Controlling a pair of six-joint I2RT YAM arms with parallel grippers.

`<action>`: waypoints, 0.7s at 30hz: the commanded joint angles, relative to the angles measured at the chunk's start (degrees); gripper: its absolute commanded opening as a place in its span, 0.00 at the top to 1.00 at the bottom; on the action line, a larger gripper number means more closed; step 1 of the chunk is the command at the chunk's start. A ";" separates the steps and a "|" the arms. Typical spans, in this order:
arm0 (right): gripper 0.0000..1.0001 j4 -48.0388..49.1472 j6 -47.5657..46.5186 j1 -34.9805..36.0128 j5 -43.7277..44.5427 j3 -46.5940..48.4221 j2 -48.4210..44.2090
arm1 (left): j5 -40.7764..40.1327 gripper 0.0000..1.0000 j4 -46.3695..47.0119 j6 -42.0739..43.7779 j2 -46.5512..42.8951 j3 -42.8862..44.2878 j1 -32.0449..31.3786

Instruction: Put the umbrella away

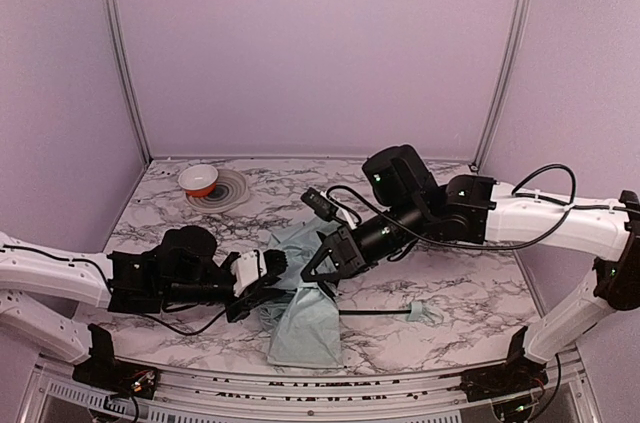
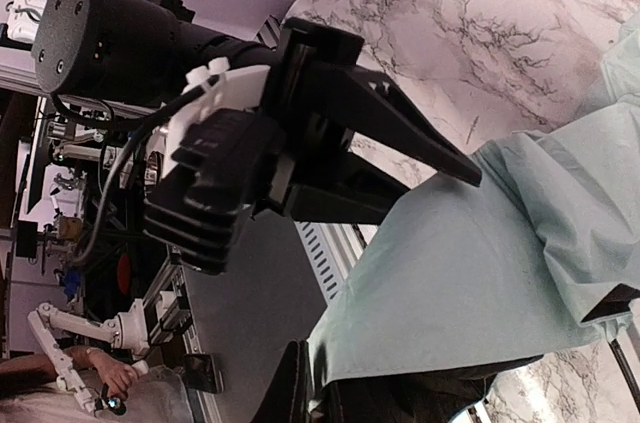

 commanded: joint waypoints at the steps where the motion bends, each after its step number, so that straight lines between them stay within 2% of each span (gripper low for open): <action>1: 0.91 2.09 -2.01 -1.96 -1.24 -0.18 -0.84 | -3.31 0.90 0.58 3.44 3.49 3.68 0.61; 2: 0.92 2.29 -1.87 -2.22 -1.11 -0.67 -1.04 | -2.43 0.99 0.81 3.58 3.86 3.89 0.57; 3: 0.95 2.18 -1.77 -2.50 -0.95 -0.88 -1.24 | -2.01 1.00 0.97 3.55 3.85 3.92 0.61; 4: 1.00 1.83 -1.77 -2.68 -0.76 -0.92 -1.47 | -1.16 1.00 1.07 3.51 3.82 3.78 0.69; 8: 1.00 1.76 -0.77 -4.30 0.14 -1.48 -3.04 | 1.49 1.00 1.16 3.54 2.87 2.66 0.70; 13: 1.00 9.12 3.49 -8.91 -0.73 -5.77 -7.00 | 2.59 1.00 1.07 4.20 1.23 0.32 0.70; 14: 1.00 9.63 3.84 -9.35 -0.60 -6.05 -7.06 | 1.19 0.94 1.01 3.89 0.91 0.24 0.70; 15: 1.00 9.69 3.75 -9.51 -0.67 -5.96 -6.50 | -1.06 0.67 1.00 3.15 0.39 0.57 0.70; 16: 1.00 10.04 3.85 -9.41 -1.57 -5.93 -5.73 | -2.60 0.54 0.61 2.34 -0.32 1.29 0.70; 17: 1.00 10.83 4.28 -9.06 -2.43 -5.95 -5.04 | -3.00 0.48 -0.34 1.92 -1.61 2.43 0.70; 19: 1.00 11.76 4.62 -8.27 -2.64 -5.69 -4.24 | -0.91 0.47 -2.39 0.97 -4.72 5.09 0.64; 21: 1.00 12.85 5.15 -8.22 -2.37 -5.55 -4.14 | 3.73 0.57 -2.58 -1.19 -7.81 6.44 0.42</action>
